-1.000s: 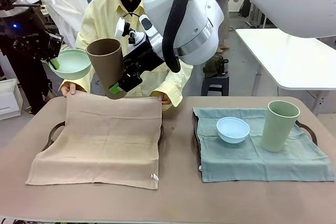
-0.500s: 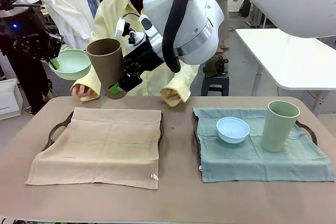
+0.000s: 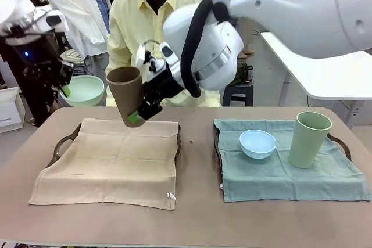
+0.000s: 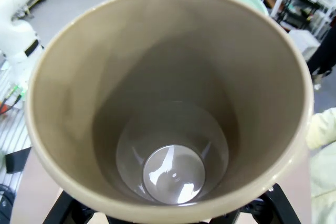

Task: Set up a tray with a mat and arrange the tableware.
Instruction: Place the Picnic Bowl and Reusable plastic cup back onto the Handle tray in front of the human's position.

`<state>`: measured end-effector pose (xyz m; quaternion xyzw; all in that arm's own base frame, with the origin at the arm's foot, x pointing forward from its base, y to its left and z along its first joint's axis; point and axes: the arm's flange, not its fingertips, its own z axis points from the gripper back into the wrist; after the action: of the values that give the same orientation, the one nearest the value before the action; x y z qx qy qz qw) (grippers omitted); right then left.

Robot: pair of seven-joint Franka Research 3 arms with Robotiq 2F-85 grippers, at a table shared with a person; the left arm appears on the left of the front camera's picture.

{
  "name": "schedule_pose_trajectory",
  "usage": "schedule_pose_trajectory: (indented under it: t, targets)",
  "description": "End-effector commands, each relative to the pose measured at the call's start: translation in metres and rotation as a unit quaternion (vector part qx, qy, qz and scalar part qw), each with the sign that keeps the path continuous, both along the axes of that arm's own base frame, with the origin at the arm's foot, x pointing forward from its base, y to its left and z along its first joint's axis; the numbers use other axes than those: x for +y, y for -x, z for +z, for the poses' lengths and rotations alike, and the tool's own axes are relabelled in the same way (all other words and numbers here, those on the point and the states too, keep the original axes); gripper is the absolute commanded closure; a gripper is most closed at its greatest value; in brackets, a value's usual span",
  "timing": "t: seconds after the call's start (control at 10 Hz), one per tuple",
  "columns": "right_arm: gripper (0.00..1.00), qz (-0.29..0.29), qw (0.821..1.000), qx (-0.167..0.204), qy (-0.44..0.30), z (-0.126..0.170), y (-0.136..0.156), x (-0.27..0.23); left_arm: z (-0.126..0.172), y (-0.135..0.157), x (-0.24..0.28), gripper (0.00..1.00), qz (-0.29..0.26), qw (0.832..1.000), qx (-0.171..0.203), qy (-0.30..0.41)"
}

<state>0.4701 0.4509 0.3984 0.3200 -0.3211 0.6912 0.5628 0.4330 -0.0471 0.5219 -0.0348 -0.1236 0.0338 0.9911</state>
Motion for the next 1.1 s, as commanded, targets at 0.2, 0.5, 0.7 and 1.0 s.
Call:
schedule_pose_trajectory:
  t: [0.2, 0.5, 0.7, 1.0]
  targets:
    - [0.20, -0.004, 0.999, 0.046, -0.007, -0.058, -0.003, -0.009, -0.061, -0.012, 0.013, 0.96, -0.008, 0.999, 0.042, 0.009]
    - [0.20, -0.001, 0.999, 0.040, 0.009, -0.056, -0.007, -0.003, -0.055, -0.008, 0.011, 0.96, -0.003, 0.999, 0.039, -0.001]
    - [0.20, -0.001, 0.999, 0.040, 0.009, -0.056, -0.007, -0.003, -0.055, -0.008, 0.011, 0.96, -0.003, 0.999, 0.039, -0.001]
    - [0.20, 0.009, 0.999, 0.039, 0.003, -0.063, -0.007, -0.002, -0.063, -0.009, 0.014, 0.96, 0.001, 0.999, 0.040, 0.020]
